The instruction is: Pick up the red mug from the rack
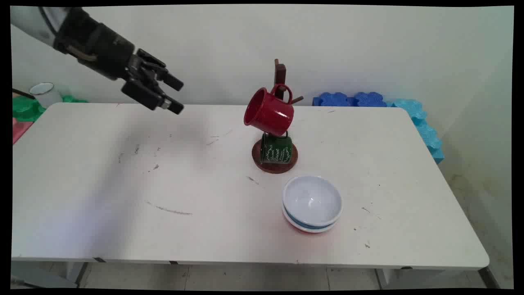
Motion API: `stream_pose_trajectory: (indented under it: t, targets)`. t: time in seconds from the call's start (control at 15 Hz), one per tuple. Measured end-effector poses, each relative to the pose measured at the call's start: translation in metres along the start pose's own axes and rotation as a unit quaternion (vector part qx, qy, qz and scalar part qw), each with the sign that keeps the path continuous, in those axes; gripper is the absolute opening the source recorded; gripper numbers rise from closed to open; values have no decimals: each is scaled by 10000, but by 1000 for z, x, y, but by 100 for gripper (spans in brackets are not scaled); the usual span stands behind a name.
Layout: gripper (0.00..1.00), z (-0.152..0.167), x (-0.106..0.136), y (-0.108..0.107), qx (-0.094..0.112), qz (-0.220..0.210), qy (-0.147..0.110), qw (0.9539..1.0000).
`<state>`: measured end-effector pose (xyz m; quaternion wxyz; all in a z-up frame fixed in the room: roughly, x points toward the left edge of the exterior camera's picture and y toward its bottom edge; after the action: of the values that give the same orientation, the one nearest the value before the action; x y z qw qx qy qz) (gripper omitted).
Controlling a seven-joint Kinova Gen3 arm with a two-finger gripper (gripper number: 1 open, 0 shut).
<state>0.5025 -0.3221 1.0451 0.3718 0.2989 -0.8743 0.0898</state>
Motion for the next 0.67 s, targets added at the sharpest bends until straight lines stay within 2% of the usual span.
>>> stream_pose_trajectory:
  t: [0.67]
  targets:
    - [100,52,26,25,-84,-585,156,9981]
